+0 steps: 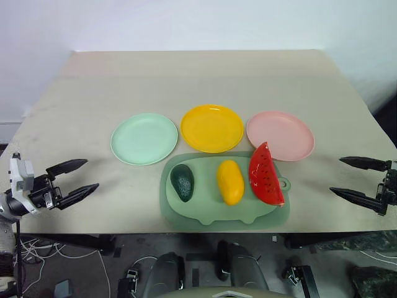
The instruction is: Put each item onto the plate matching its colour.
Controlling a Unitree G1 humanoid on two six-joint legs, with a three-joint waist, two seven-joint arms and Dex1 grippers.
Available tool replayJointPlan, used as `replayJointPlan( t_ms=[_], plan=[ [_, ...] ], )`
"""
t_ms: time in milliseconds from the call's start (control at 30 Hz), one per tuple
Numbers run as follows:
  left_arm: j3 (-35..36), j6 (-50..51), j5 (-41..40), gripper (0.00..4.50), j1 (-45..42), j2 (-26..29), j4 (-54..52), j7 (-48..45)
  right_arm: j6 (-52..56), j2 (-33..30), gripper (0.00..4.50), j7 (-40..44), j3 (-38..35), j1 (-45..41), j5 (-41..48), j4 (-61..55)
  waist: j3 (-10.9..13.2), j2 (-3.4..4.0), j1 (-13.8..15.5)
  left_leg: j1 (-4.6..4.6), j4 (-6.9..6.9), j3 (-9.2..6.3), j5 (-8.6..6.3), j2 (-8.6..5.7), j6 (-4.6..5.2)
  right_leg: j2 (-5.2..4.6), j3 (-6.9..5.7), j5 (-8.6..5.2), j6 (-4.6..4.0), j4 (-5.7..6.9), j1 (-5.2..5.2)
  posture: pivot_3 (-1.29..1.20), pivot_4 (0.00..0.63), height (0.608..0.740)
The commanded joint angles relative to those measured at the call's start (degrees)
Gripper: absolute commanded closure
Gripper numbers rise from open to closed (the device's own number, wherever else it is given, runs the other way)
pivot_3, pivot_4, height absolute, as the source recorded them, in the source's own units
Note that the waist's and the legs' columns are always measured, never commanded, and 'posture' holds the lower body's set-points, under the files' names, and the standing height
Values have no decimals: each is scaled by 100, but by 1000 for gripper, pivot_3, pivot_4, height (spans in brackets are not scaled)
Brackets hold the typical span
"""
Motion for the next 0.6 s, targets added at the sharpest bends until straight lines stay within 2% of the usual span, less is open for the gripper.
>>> replayJointPlan(
  t_ms=[33, 233, 600],
  plan=[
    [146, -100, -26, 22, 140, -21, -236, -13, -228, -105, 0, 59, -215, -21, -46, 116, 0, 0, 0, 0, 0, 0, 0, 0, 0, 0, 0, 0, 0, 0, 0, 0, 150, 733],
    [198, 74, -134, 22, 168, -158, -579, 297, -62, 26, 0, -75, -354, 263, 109, -311, 0, 0, 28, -1, 0, -2, 0, 0, 0, -1, 0, 0, -1, 1, 0, 0, 150, 733],
    [273, 92, -100, 22, 225, -79, -663, 237, 205, 9, 0, -78, -382, 490, 184, -601, 0, 0, 23, 0, 0, -1, 0, 0, 0, -1, 1, -4, -7, 1, 0, 0, 150, 733]
  ],
)
